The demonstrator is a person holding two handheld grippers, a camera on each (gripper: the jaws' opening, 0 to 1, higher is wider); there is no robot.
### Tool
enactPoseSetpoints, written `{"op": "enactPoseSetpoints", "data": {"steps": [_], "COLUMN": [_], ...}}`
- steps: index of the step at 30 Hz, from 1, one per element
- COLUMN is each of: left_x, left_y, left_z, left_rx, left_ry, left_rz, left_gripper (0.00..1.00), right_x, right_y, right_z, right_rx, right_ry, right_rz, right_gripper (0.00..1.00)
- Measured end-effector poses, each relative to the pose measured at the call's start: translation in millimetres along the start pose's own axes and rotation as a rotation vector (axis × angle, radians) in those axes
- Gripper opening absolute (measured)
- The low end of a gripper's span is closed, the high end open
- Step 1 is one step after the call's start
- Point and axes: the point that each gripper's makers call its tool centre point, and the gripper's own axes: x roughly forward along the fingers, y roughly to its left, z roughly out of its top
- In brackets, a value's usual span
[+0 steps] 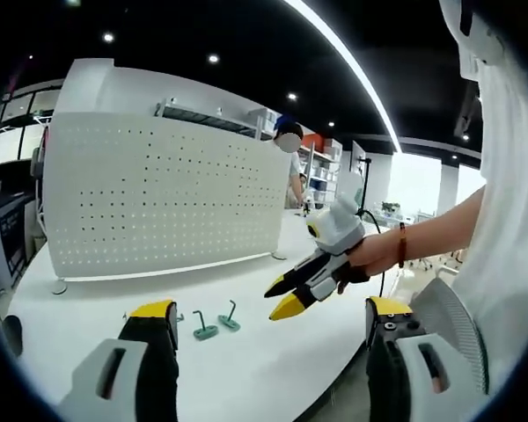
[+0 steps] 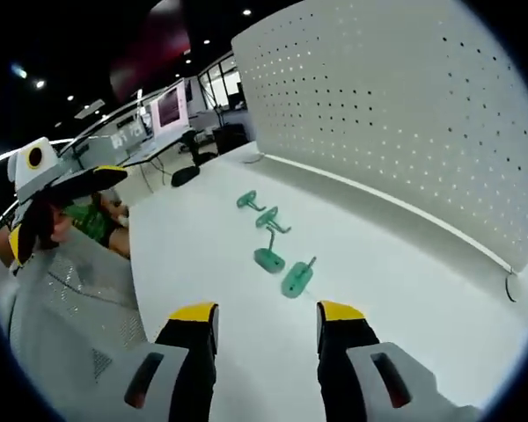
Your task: Insert the hook assembly into the mounting plate slot until the hook locks in place.
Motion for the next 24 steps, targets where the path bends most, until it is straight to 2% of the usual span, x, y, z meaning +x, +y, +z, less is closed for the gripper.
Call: {"op": "enactPoseSetpoints", "data": {"steps": [10, 19, 24], "left_x": [2.4, 3.0, 2.2], "left_y": [5.4, 3.0, 6.4], "left_z": [-6.1, -12.0, -12.1], "left_rx": [-0.014, -0.01, -0.017], "left_ry": [0.007, 0.027, 0.024], "left_rz": [0.005, -0.013, -0.004], "left_gripper": [0.9, 0.89, 0.89], "right_x": [12.8, 26.7, 36.3], "right_y": [-8.0, -12.7, -14.9], "right_z": [-3.0, -2.6, 1.3], "right_rx": [0.01, 0.059, 0.085], "right_ry": [0.036, 0.06, 0.072], "right_rz": [0.0, 0.001, 0.004], "right_gripper": [0.45, 0.43, 0.37]}}
